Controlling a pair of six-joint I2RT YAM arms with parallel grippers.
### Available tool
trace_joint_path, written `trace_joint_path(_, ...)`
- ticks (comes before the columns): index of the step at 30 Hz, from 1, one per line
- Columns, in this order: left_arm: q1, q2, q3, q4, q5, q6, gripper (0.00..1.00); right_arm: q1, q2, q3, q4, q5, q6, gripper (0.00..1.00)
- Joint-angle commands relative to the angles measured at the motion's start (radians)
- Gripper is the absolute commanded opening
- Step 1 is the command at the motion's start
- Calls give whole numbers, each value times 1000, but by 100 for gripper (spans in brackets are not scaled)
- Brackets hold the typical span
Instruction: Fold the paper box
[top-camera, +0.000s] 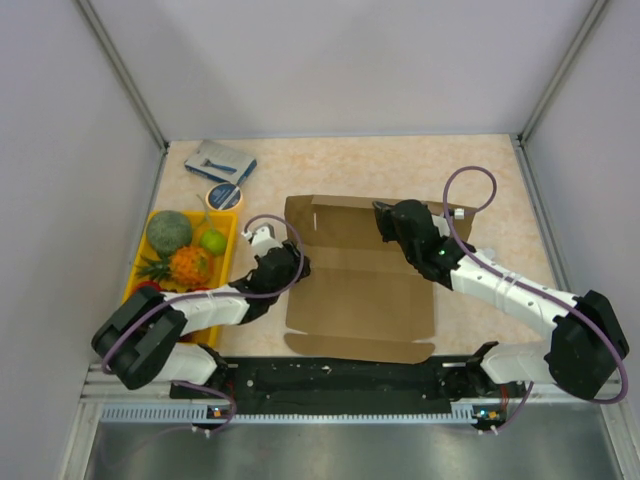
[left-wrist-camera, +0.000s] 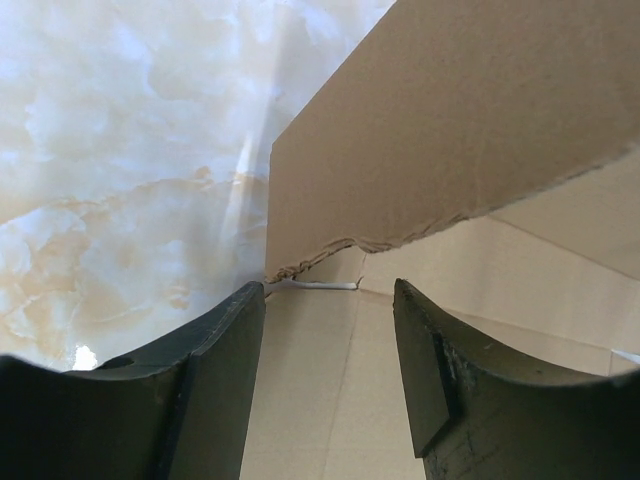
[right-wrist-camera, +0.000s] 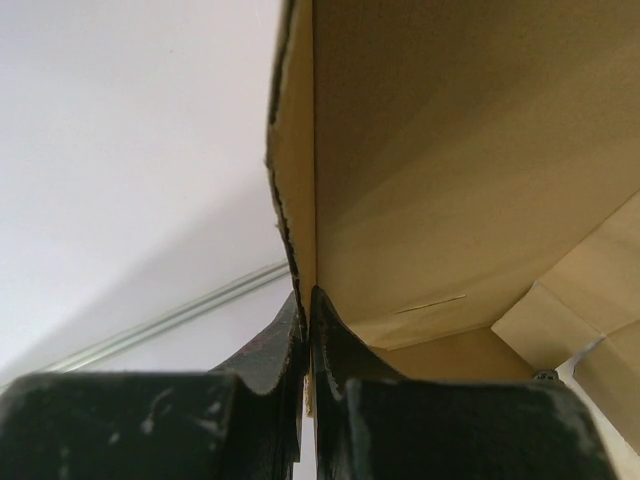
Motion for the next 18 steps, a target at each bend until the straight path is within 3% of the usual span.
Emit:
trace_joint_path(1,7,39,58,22,-33,-20,59,-11,2,63,14,12,4,0)
trace_joint_path(7,16,93,106,37,-15,-29,56,-9,-7,56,8,18,7,0)
trace_joint_path(15,13,134,153,78,89,6,38,-9,-2,56,7,10,12,0)
trace_joint_path(18,5,124,138,150,109,42,38,-12,1,56,7,1,18,0)
